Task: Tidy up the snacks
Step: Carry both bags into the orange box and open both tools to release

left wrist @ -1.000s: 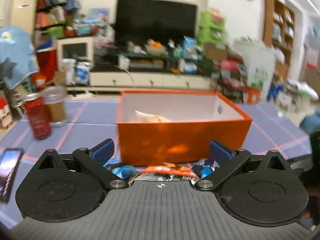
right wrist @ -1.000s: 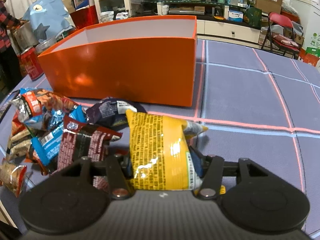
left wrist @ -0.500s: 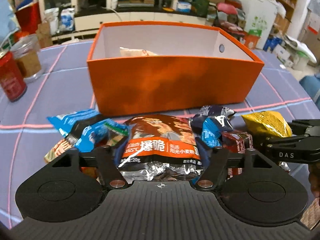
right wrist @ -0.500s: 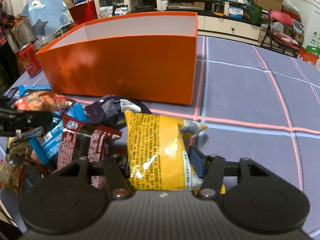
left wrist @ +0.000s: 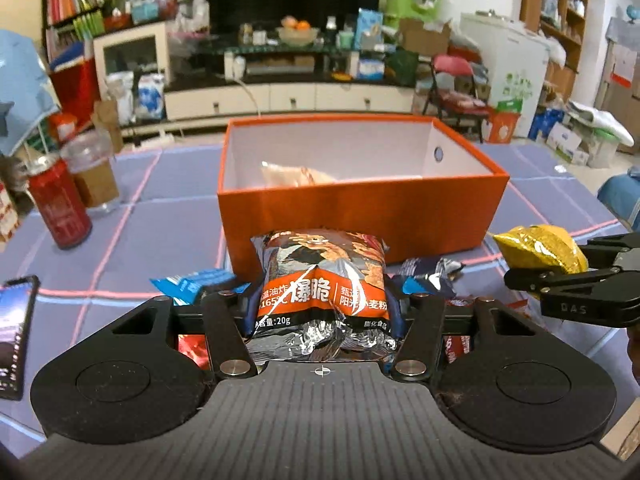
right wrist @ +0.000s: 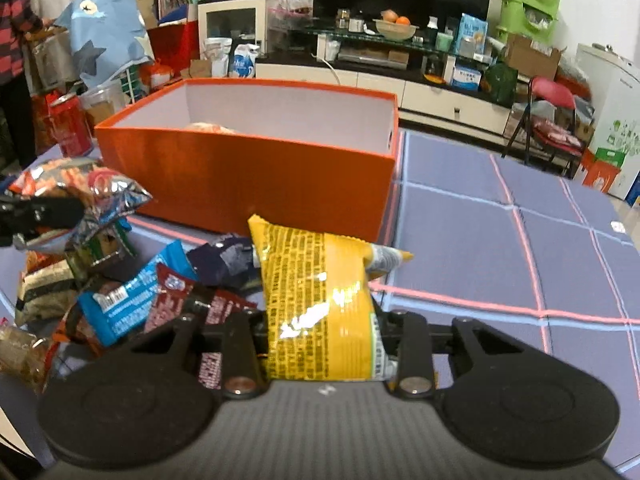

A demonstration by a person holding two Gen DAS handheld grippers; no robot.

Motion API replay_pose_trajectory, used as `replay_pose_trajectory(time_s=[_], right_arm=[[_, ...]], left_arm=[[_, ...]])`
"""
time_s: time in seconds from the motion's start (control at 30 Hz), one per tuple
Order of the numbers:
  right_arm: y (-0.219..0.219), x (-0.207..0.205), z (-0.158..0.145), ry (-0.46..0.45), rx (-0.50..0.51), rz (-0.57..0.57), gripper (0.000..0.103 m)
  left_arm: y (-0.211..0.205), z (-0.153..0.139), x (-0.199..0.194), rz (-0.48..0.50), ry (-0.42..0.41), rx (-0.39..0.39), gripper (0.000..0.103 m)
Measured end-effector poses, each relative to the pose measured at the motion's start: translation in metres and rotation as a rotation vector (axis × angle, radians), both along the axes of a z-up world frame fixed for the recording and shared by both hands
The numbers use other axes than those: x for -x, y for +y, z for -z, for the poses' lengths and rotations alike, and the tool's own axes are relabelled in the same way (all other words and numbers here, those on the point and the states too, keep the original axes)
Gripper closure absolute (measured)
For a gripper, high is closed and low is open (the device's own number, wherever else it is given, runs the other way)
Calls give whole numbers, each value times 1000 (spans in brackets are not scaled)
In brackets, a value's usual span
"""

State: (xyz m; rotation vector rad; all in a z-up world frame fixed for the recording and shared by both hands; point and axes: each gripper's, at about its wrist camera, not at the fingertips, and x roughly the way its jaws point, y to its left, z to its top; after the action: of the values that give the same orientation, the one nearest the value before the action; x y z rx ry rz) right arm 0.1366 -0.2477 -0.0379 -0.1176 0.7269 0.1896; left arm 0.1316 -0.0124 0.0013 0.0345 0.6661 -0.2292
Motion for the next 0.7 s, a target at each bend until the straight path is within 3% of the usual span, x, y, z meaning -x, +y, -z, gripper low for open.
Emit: replay_pose_trajectory(time_s=[0.33,0.7], right_arm=[[0,7,-23,-97,-23,20,67],[6,14,-52,-154,-69,50,67]], left_arm=[[-8,-24,6,-79,-111,-60,82],[-4,-48,0,-129,-149,-19,82]])
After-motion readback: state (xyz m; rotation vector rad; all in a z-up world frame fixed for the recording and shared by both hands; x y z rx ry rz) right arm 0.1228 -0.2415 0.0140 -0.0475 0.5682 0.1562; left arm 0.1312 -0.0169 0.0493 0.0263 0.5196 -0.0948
